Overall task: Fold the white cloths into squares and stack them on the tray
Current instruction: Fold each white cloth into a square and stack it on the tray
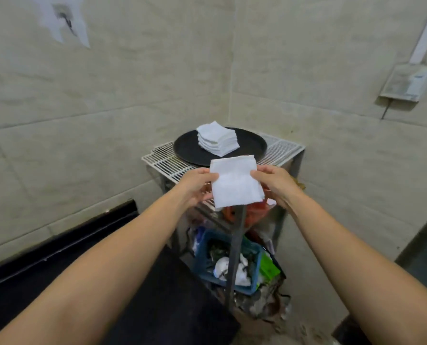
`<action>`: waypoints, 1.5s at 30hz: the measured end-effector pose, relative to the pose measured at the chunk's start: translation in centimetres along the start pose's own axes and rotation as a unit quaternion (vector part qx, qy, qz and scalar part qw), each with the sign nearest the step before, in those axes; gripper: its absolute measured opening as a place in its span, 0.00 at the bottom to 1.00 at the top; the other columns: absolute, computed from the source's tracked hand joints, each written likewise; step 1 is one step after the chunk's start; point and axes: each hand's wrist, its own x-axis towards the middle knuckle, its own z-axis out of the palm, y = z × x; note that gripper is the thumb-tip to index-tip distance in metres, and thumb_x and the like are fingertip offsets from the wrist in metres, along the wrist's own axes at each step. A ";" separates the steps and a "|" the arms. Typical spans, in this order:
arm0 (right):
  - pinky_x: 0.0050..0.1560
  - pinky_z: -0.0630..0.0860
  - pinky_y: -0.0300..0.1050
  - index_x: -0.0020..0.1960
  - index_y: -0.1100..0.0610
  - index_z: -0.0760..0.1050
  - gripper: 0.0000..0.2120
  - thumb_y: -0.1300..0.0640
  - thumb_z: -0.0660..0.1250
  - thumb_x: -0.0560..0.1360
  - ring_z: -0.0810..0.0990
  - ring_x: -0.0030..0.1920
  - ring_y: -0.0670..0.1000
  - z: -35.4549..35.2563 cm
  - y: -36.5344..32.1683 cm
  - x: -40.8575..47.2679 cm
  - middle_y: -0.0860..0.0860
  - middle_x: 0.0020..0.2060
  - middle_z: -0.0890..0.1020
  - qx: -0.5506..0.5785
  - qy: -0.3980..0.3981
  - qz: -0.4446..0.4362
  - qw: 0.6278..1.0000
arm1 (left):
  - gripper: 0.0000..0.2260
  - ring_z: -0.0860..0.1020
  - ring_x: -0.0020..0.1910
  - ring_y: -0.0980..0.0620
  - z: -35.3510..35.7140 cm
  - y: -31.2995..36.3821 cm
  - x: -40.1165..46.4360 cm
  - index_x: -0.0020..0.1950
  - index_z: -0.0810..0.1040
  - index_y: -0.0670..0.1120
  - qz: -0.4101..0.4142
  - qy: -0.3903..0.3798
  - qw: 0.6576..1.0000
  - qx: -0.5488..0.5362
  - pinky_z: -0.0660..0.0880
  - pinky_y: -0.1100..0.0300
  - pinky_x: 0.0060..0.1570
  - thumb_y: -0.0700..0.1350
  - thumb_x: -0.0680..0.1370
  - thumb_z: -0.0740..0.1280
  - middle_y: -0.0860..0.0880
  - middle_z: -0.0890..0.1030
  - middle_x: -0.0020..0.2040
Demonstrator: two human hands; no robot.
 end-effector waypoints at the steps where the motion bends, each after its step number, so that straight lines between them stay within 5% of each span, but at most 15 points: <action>1: 0.46 0.77 0.47 0.48 0.58 0.78 0.02 0.61 0.67 0.76 0.80 0.43 0.51 -0.1 -0.6 2.1 0.54 0.45 0.82 -0.007 -0.007 -0.008 1.000 | 0.08 0.76 0.37 0.53 0.2 0.9 1.4 0.41 0.74 0.46 0.009 0.007 1.000 -0.005 0.75 0.60 0.34 0.36 0.78 0.63 0.48 0.78 0.40; 5: 0.40 0.74 0.44 0.48 0.59 0.79 0.03 0.61 0.67 0.76 0.79 0.39 0.51 -0.4 -2.4 11.4 0.53 0.40 0.82 -0.017 -0.046 -0.035 0.998 | 0.04 0.80 0.42 0.51 1.2 4.4 7.6 0.45 0.76 0.44 0.042 0.055 0.997 -0.033 0.79 0.56 0.41 0.37 0.78 0.64 0.46 0.81 0.45; 10: 0.52 0.77 0.50 0.39 0.54 0.77 0.06 0.58 0.68 0.75 0.80 0.46 0.53 0.4 -4.6 24.6 0.55 0.46 0.83 -0.064 -0.111 -0.054 0.990 | 0.05 0.77 0.37 0.53 3.1 7.9 15.6 0.44 0.73 0.46 0.092 0.146 0.984 -0.054 0.78 0.61 0.33 0.40 0.80 0.62 0.49 0.78 0.40; 13: 0.38 0.75 0.42 0.38 0.55 0.76 0.08 0.58 0.68 0.75 0.78 0.38 0.50 1.2 -6.0 30.6 0.52 0.37 0.80 -0.101 -0.163 -0.063 0.979 | 0.06 0.75 0.33 0.53 3.7 9.1 19.8 0.43 0.71 0.45 0.095 0.219 0.969 -0.065 0.76 0.66 0.24 0.41 0.80 0.62 0.48 0.75 0.38; 19: 0.36 0.74 0.43 0.53 0.63 0.78 0.08 0.60 0.68 0.75 0.75 0.35 0.50 2.9 -5.8 37.9 0.58 0.42 0.78 -0.113 -0.257 -0.044 0.959 | 0.09 0.74 0.32 0.52 3.2 9.5 25.5 0.40 0.68 0.45 0.077 0.331 0.940 0.001 0.75 0.63 0.25 0.42 0.80 0.63 0.47 0.74 0.37; 22: 0.33 0.74 0.40 0.47 0.59 0.76 0.03 0.60 0.68 0.75 0.75 0.34 0.49 3.7 -4.6 39.4 0.57 0.39 0.77 -0.119 -0.287 -0.042 0.950 | 0.10 0.76 0.34 0.51 2.3 9.1 26.9 0.39 0.68 0.44 0.069 0.371 0.926 0.022 0.77 0.60 0.28 0.41 0.79 0.65 0.46 0.76 0.38; 27: 0.33 0.71 0.41 0.36 0.56 0.74 0.10 0.59 0.68 0.75 0.74 0.34 0.49 4.6 -2.8 40.9 0.53 0.32 0.76 -0.148 -0.308 -0.050 0.938 | 0.12 0.76 0.33 0.50 1.7 8.2 27.9 0.36 0.67 0.44 0.065 0.404 0.911 0.049 0.77 0.62 0.21 0.40 0.78 0.66 0.44 0.75 0.36; 36: 0.32 0.72 0.41 0.39 0.56 0.74 0.07 0.56 0.67 0.76 0.74 0.34 0.48 3.5 -2.1 41.0 0.52 0.36 0.77 -0.152 -0.319 -0.028 0.935 | 0.10 0.77 0.32 0.50 1.5 6.8 27.6 0.40 0.68 0.44 0.032 0.405 0.912 0.060 0.75 0.62 0.24 0.44 0.78 0.67 0.44 0.77 0.38; 40: 0.45 0.72 0.43 0.41 0.57 0.77 0.06 0.55 0.67 0.75 0.76 0.42 0.51 3.1 -3.9 40.0 0.52 0.38 0.79 -0.208 -0.249 -0.134 0.937 | 0.11 0.75 0.31 0.50 1.3 7.7 25.4 0.46 0.68 0.43 0.036 0.425 0.901 0.079 0.75 0.65 0.21 0.47 0.78 0.67 0.45 0.75 0.38; 45: 0.47 0.69 0.42 0.50 0.60 0.79 0.09 0.55 0.64 0.76 0.76 0.47 0.51 4.9 -8.0 33.9 0.52 0.43 0.79 -0.243 -0.240 -0.262 0.903 | 0.11 0.74 0.30 0.52 0.2 8.7 19.3 0.41 0.67 0.46 0.079 0.427 0.889 0.143 0.74 0.64 0.22 0.48 0.79 0.65 0.46 0.74 0.36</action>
